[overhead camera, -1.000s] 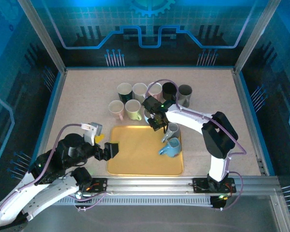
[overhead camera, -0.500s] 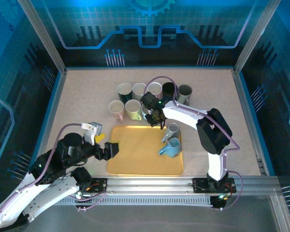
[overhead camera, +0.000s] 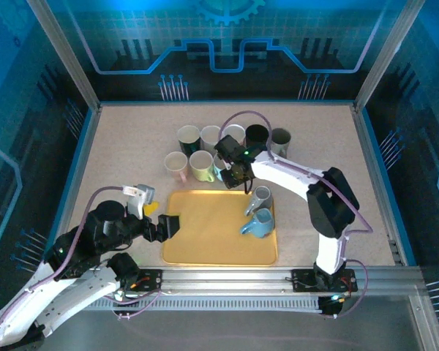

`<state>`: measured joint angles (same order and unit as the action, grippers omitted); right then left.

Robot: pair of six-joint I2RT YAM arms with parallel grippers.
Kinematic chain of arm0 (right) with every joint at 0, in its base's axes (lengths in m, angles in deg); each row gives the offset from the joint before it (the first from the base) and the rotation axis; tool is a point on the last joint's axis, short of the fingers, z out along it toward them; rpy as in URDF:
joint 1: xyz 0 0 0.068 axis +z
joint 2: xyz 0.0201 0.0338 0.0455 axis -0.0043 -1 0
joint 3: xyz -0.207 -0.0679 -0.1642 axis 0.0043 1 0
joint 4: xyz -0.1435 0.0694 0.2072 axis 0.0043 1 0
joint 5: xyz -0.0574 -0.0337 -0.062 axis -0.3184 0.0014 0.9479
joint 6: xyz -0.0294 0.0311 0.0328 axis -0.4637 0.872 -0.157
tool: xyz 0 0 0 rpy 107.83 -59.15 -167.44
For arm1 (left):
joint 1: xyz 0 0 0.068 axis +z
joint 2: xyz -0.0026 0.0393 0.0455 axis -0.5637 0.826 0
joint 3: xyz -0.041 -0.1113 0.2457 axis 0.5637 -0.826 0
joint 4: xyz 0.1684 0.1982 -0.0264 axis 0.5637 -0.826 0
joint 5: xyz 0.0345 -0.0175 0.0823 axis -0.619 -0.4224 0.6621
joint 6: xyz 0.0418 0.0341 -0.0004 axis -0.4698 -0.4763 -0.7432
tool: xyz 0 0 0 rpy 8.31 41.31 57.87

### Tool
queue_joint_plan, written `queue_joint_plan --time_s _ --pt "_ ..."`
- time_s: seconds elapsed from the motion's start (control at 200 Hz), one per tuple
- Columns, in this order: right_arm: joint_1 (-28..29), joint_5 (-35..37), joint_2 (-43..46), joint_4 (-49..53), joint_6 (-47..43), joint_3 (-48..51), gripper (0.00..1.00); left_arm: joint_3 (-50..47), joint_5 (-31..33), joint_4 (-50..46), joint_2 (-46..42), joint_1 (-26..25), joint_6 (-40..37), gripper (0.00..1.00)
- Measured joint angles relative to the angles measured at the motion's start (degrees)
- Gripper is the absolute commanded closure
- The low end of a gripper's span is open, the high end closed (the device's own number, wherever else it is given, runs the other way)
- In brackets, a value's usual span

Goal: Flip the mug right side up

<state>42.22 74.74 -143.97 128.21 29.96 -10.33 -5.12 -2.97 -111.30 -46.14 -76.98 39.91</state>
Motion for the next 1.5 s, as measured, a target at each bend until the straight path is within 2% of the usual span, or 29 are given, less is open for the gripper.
queue_joint_plan --time_s 0.215,0.515,0.78,0.88,0.98,1.18,1.33,1.501 --pt "0.2 -1.0 11.2 0.2 -0.4 3.6 0.55 0.0 0.2 0.0 1.3 0.1 0.0 0.01" --pt "0.5 -3.1 31.4 -1.8 0.5 16.3 0.53 -0.1 2.2 -0.1 2.2 2.4 -0.9 0.01" --pt "-0.4 -4.9 48.7 -1.8 3.0 26.2 0.44 3.2 -0.9 -0.2 14.2 2.0 -1.5 0.01" --pt "-1.9 -5.8 56.2 -1.8 5.0 28.5 0.40 5.8 -0.8 0.4 20.2 -1.1 -1.4 0.01" --pt "-3.0 -6.0 62.5 -1.8 6.5 29.9 0.38 8.6 0.8 2.1 27.3 -7.2 -1.4 0.01" --pt "-3.9 -5.9 69.7 -0.5 7.5 30.5 0.37 16.2 3.8 6.0 43.6 -16.8 -2.0 0.01" --pt "-4.2 -4.0 74.1 1.3 7.4 30.8 0.34 24.0 4.4 7.8 54.9 -20.1 -3.3 0.01" --pt "-4.2 -1.4 78.0 3.1 6.8 30.8 0.33 29.6 4.4 9.0 63.1 -21.0 -4.5 0.01"
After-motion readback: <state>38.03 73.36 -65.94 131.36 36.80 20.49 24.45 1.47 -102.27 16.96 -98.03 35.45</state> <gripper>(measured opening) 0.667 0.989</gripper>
